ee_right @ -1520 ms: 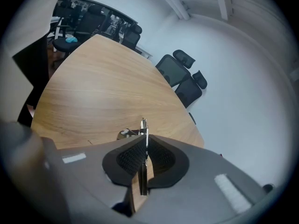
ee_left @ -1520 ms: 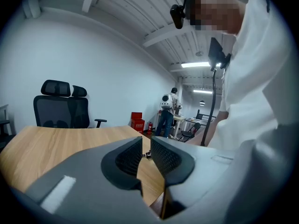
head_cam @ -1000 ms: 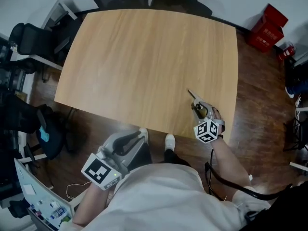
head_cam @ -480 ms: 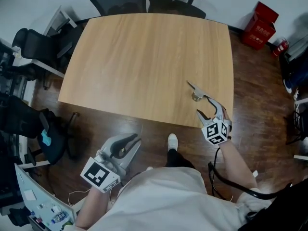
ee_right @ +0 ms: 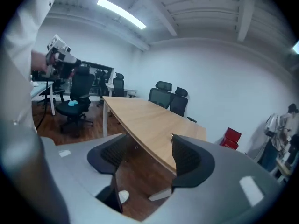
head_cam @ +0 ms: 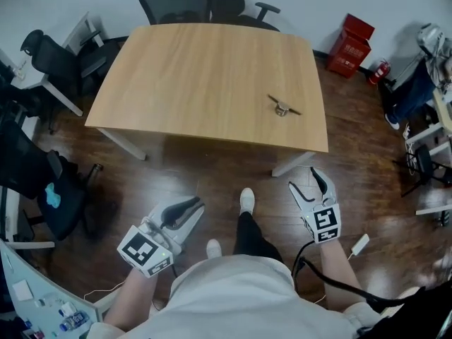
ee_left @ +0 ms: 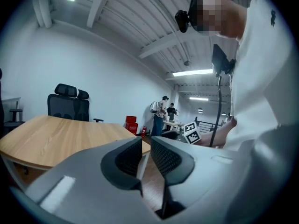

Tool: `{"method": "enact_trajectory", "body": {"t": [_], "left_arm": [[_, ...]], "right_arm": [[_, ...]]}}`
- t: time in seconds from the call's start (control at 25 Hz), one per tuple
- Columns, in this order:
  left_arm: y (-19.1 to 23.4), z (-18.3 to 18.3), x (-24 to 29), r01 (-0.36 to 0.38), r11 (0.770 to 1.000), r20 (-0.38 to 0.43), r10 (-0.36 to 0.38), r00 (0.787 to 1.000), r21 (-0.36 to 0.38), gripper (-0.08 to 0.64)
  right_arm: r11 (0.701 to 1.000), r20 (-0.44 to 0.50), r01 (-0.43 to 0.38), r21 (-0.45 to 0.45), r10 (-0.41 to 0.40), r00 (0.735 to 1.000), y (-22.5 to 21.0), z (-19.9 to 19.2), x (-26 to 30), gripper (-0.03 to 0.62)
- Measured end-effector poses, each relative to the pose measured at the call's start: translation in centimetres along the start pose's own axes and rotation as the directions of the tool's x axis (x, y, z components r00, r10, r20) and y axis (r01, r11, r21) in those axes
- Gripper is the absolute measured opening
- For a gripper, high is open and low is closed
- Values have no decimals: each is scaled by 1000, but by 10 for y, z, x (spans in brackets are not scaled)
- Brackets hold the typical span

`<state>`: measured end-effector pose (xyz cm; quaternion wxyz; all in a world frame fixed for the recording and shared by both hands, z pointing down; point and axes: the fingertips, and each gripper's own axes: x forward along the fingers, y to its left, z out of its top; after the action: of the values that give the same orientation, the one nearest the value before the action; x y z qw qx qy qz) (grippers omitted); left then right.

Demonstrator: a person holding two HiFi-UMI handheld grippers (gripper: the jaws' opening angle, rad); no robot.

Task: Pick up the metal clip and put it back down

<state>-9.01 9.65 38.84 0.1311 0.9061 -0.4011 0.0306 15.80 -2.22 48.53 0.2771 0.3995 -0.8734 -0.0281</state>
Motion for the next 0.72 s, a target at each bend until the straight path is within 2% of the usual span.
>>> {"method": "enact_trajectory", "body": {"t": [0.12, 0.28, 0.52, 0.72], "left_arm": [[-24, -14, -13, 49, 999, -18, -50, 999, -24, 55], [-53, -20, -26, 96, 995, -3, -96, 995, 11, 55], [-96, -26, -35, 99, 994, 2, -100, 995, 41, 55], [-143, -33, -33, 108, 993, 9, -109, 994, 54, 55]], "right_arm": [[1000, 23, -15, 23, 14, 1000, 43, 8, -59, 298], [998, 65, -20, 61, 16, 998, 75, 23, -116, 296], [1000, 145, -19, 13, 17, 989, 94, 40, -186, 287], [1000, 173, -2, 5, 1, 985, 102, 29, -246, 279]]}}
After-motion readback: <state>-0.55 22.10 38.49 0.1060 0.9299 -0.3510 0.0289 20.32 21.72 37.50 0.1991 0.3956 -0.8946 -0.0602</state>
